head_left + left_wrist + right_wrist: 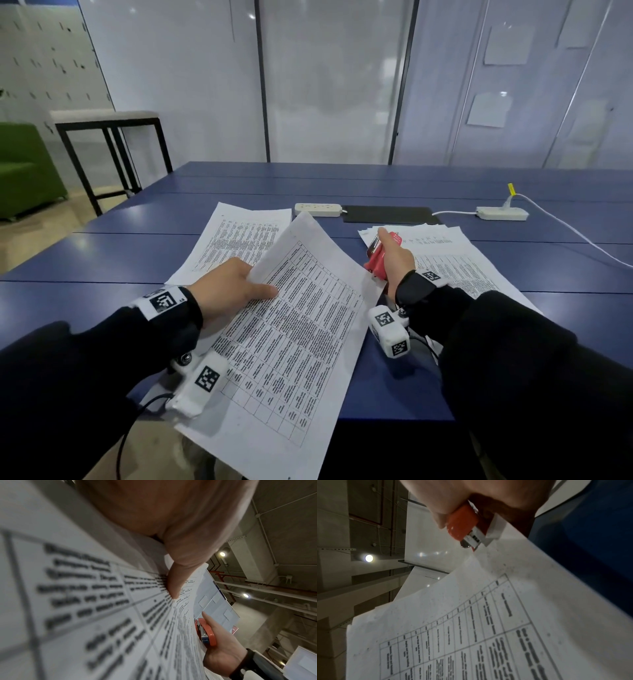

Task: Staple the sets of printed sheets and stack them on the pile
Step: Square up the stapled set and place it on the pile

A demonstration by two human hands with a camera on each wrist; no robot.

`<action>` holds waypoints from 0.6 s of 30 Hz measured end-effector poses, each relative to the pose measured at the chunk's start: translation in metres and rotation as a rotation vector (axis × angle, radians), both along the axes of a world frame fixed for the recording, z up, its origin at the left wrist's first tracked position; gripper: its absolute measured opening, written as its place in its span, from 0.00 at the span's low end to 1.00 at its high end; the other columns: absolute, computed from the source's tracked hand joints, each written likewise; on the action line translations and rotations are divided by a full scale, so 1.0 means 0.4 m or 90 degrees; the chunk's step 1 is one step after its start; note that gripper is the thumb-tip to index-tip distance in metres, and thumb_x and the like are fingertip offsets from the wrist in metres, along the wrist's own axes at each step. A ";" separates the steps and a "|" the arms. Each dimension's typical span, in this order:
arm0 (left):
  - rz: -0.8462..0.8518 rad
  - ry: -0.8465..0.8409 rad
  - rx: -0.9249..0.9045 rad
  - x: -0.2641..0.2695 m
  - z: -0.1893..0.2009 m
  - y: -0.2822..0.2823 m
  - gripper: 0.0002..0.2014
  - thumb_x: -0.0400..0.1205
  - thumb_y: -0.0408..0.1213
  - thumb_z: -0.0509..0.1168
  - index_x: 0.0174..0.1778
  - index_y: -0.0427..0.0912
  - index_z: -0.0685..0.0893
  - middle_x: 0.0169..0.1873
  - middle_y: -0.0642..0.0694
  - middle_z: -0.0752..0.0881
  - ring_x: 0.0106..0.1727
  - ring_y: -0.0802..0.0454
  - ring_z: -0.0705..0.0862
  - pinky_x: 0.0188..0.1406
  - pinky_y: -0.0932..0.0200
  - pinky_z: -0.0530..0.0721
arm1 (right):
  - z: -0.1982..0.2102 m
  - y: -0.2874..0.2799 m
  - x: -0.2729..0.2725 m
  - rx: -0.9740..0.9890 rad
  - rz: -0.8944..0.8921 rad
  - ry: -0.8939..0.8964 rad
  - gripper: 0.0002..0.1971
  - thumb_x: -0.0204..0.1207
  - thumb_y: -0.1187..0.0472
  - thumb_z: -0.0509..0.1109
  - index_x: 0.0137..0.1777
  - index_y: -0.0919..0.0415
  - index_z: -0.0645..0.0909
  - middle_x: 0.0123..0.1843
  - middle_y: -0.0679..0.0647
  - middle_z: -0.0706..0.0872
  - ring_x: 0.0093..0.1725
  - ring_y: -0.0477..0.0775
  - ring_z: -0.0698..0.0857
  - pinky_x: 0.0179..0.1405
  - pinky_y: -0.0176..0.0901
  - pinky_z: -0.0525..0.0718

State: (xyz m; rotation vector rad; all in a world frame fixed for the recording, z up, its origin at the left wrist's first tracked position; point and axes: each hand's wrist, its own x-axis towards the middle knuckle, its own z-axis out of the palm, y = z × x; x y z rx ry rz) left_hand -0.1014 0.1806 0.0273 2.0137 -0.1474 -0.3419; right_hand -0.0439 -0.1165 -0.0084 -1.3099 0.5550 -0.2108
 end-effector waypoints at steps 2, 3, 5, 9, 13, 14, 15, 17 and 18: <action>0.000 -0.009 -0.001 -0.002 -0.003 0.004 0.08 0.83 0.35 0.76 0.49 0.33 0.94 0.44 0.34 0.94 0.47 0.31 0.94 0.60 0.30 0.89 | 0.001 0.008 0.000 -0.002 -0.015 0.007 0.29 0.81 0.37 0.72 0.64 0.65 0.81 0.55 0.63 0.87 0.45 0.60 0.87 0.30 0.42 0.79; -0.002 -0.013 0.001 -0.002 -0.005 0.006 0.08 0.82 0.36 0.76 0.49 0.33 0.94 0.45 0.34 0.94 0.47 0.31 0.94 0.61 0.30 0.89 | 0.002 0.012 -0.001 -0.001 -0.022 0.011 0.31 0.80 0.37 0.72 0.68 0.64 0.80 0.59 0.63 0.86 0.49 0.61 0.85 0.31 0.42 0.78; -0.004 -0.021 0.004 -0.004 -0.006 0.007 0.08 0.82 0.37 0.77 0.49 0.34 0.94 0.44 0.35 0.95 0.47 0.31 0.94 0.61 0.30 0.89 | 0.006 0.020 -0.003 0.003 -0.030 0.017 0.32 0.80 0.37 0.72 0.71 0.64 0.78 0.60 0.61 0.84 0.52 0.61 0.82 0.31 0.44 0.77; -0.003 -0.042 0.018 -0.004 -0.001 0.006 0.09 0.82 0.39 0.77 0.48 0.35 0.94 0.42 0.37 0.95 0.45 0.33 0.94 0.60 0.30 0.90 | 0.004 0.026 0.001 -0.030 -0.037 0.024 0.33 0.80 0.37 0.71 0.71 0.65 0.78 0.51 0.57 0.83 0.46 0.57 0.83 0.37 0.46 0.80; 0.000 -0.057 0.030 -0.006 0.004 0.005 0.12 0.80 0.43 0.79 0.47 0.36 0.94 0.42 0.36 0.94 0.46 0.29 0.93 0.58 0.26 0.88 | 0.000 0.024 0.007 -0.040 -0.039 0.024 0.33 0.80 0.35 0.71 0.71 0.63 0.77 0.58 0.58 0.83 0.48 0.56 0.82 0.45 0.49 0.83; 0.000 -0.055 0.029 -0.007 0.004 0.005 0.13 0.78 0.44 0.80 0.47 0.36 0.94 0.42 0.35 0.94 0.47 0.28 0.93 0.58 0.24 0.88 | -0.001 0.023 0.008 -0.043 -0.042 0.022 0.32 0.80 0.35 0.71 0.69 0.62 0.77 0.58 0.58 0.83 0.47 0.55 0.82 0.44 0.49 0.83; -0.001 -0.053 0.026 -0.009 0.004 0.006 0.15 0.76 0.46 0.80 0.47 0.37 0.94 0.43 0.34 0.94 0.47 0.27 0.93 0.58 0.24 0.88 | -0.001 0.022 0.009 -0.048 -0.046 0.020 0.30 0.80 0.35 0.71 0.66 0.62 0.78 0.55 0.58 0.83 0.45 0.54 0.81 0.44 0.49 0.83; -0.003 -0.046 0.017 -0.012 0.005 0.005 0.17 0.73 0.49 0.80 0.47 0.38 0.94 0.43 0.35 0.94 0.47 0.28 0.93 0.58 0.24 0.87 | -0.002 0.019 0.009 -0.068 -0.055 0.015 0.25 0.81 0.36 0.70 0.59 0.60 0.78 0.51 0.58 0.82 0.42 0.53 0.80 0.48 0.51 0.84; -0.004 -0.045 0.014 -0.012 0.006 0.005 0.18 0.72 0.50 0.80 0.47 0.38 0.94 0.43 0.35 0.94 0.47 0.28 0.93 0.58 0.23 0.87 | -0.003 0.017 0.011 -0.077 -0.057 0.013 0.24 0.82 0.36 0.69 0.57 0.60 0.79 0.51 0.59 0.82 0.42 0.53 0.80 0.50 0.51 0.84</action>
